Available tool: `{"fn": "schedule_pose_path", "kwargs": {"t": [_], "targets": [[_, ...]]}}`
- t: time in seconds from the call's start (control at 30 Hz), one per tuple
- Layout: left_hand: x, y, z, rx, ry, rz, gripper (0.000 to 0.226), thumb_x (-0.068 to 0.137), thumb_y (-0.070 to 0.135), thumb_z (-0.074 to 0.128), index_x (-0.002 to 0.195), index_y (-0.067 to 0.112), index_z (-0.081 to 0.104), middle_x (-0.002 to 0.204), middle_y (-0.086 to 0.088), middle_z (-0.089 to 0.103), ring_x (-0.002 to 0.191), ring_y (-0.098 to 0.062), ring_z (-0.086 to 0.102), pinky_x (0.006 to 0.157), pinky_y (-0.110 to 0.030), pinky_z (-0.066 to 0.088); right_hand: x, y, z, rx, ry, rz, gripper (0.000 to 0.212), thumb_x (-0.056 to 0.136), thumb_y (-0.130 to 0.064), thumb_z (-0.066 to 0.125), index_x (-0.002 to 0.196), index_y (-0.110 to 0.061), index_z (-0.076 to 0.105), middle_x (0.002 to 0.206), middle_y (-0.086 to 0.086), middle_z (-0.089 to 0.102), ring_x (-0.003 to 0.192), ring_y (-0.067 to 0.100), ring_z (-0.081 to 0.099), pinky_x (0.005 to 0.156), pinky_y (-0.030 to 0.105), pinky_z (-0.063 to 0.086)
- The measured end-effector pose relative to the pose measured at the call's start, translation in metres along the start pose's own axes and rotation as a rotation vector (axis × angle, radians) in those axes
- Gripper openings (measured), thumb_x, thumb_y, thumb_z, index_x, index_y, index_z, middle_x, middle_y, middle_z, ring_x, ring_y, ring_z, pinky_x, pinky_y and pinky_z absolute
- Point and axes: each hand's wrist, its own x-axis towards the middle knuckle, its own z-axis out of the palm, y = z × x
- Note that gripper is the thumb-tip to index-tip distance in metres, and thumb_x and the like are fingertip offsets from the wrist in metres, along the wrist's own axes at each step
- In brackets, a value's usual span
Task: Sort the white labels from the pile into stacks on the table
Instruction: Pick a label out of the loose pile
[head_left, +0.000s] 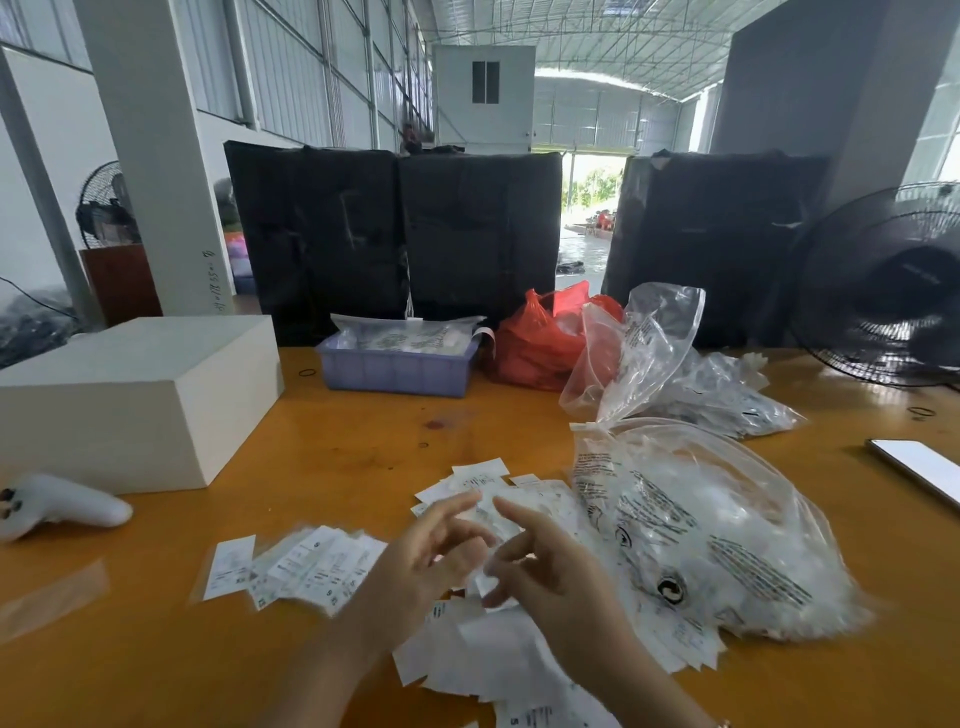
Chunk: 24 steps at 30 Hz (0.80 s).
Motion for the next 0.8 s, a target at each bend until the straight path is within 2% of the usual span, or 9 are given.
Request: {"fn": "schedule_pose_path", "kwargs": {"t": [0.07, 0.17, 0.3, 0.4, 0.5, 0.57, 0.63, 0.73, 0.8], "targets": [[0.0016, -0.0013, 0.0032, -0.038, 0.021, -0.002, 0.035, 0.079, 0.043, 0.067, 0.111, 0.029, 0.063, 0.092, 0.006, 0.071, 0.089, -0.009, 0.067, 0.076, -0.02, 0.05, -0.0008, -0.0004, 0.0031, 0.097, 0.018, 0.053, 0.047, 0.09, -0.004, 0.061, 0.119, -0.04, 0.052, 0.086, -0.004, 0.071, 0.075, 0.02, 0.071, 0.075, 0.03, 0.056], [0.0031, -0.0016, 0.0025, -0.095, 0.055, -0.028, 0.023, 0.078, 0.046, 0.073, 0.095, 0.03, 0.073, 0.082, 0.006, 0.071, 0.076, -0.007, 0.065, 0.064, -0.017, 0.048, 0.0, 0.0033, 0.0018, 0.162, 0.098, 0.128, 0.041, 0.092, 0.0, 0.056, 0.118, -0.031, 0.054, 0.08, -0.002, 0.071, 0.067, 0.017, 0.07, 0.057, 0.016, 0.05], [0.0023, -0.0059, -0.0008, -0.056, 0.014, -0.057, 0.042, 0.063, 0.061, 0.075, 0.1, 0.04, 0.071, 0.089, 0.005, 0.069, 0.083, -0.009, 0.065, 0.073, -0.023, 0.051, 0.001, 0.0052, 0.0007, 0.258, 0.13, 0.192, 0.036, 0.094, 0.003, 0.05, 0.116, -0.025, 0.056, 0.073, 0.002, 0.071, 0.058, 0.019, 0.067, 0.05, 0.015, 0.046], [0.0041, -0.0052, 0.0014, -0.01, 0.127, -0.059, 0.007, 0.086, 0.03, 0.068, 0.085, 0.033, 0.075, 0.075, 0.005, 0.07, 0.07, -0.008, 0.063, 0.063, -0.02, 0.048, 0.0004, 0.0069, 0.0024, 0.288, 0.117, 0.191, 0.034, 0.095, 0.003, 0.05, 0.115, -0.024, 0.057, 0.074, 0.004, 0.071, 0.059, 0.018, 0.067, 0.053, 0.017, 0.049], [0.0053, -0.0069, -0.001, 0.009, 0.21, -0.068, 0.014, 0.088, 0.021, 0.066, 0.078, 0.022, 0.074, 0.071, 0.001, 0.071, 0.064, -0.008, 0.064, 0.057, -0.017, 0.047, -0.0032, 0.0056, 0.0031, 0.249, 0.107, 0.166, 0.023, 0.094, -0.023, 0.057, 0.117, -0.027, 0.057, 0.08, 0.004, 0.072, 0.065, 0.019, 0.068, 0.059, 0.019, 0.051], [0.004, -0.0048, -0.0014, 0.023, 0.227, -0.042, 0.01, 0.084, 0.024, 0.07, 0.075, 0.02, 0.071, 0.069, 0.001, 0.071, 0.061, -0.006, 0.064, 0.055, -0.014, 0.047, -0.0055, 0.0028, 0.0029, 0.178, 0.064, 0.164, 0.045, 0.08, -0.053, 0.066, 0.119, -0.032, 0.056, 0.084, -0.001, 0.07, 0.07, 0.017, 0.069, 0.062, 0.019, 0.051], [0.0031, -0.0026, -0.0008, 0.016, 0.211, -0.02, 0.012, 0.077, 0.032, 0.073, 0.073, 0.021, 0.07, 0.067, 0.002, 0.07, 0.061, -0.005, 0.063, 0.055, -0.014, 0.047, -0.0064, 0.001, 0.0053, 0.063, 0.035, 0.174, 0.056, 0.07, -0.061, 0.071, 0.118, -0.036, 0.054, 0.085, -0.005, 0.069, 0.071, 0.014, 0.068, 0.066, 0.024, 0.054], [0.0039, -0.004, 0.0011, -0.009, 0.162, -0.018, 0.024, 0.068, 0.051, 0.074, 0.071, 0.027, 0.07, 0.068, 0.002, 0.069, 0.064, -0.007, 0.064, 0.059, -0.016, 0.048, -0.0049, 0.0019, 0.0085, -0.067, 0.09, 0.151, 0.015, 0.083, -0.03, 0.071, 0.098, -0.032, 0.066, 0.077, -0.004, 0.07, 0.066, 0.012, 0.064, 0.064, 0.026, 0.055], [0.0047, -0.0043, 0.0025, -0.089, 0.113, -0.06, 0.038, 0.065, 0.062, 0.075, 0.08, 0.027, 0.07, 0.076, 0.002, 0.071, 0.07, -0.01, 0.065, 0.061, -0.019, 0.047, -0.0033, 0.0051, 0.0067, -0.014, 0.146, 0.168, 0.01, 0.087, -0.014, 0.067, 0.083, -0.023, 0.07, 0.069, -0.003, 0.07, 0.058, 0.007, 0.061, 0.054, 0.019, 0.049]]}}
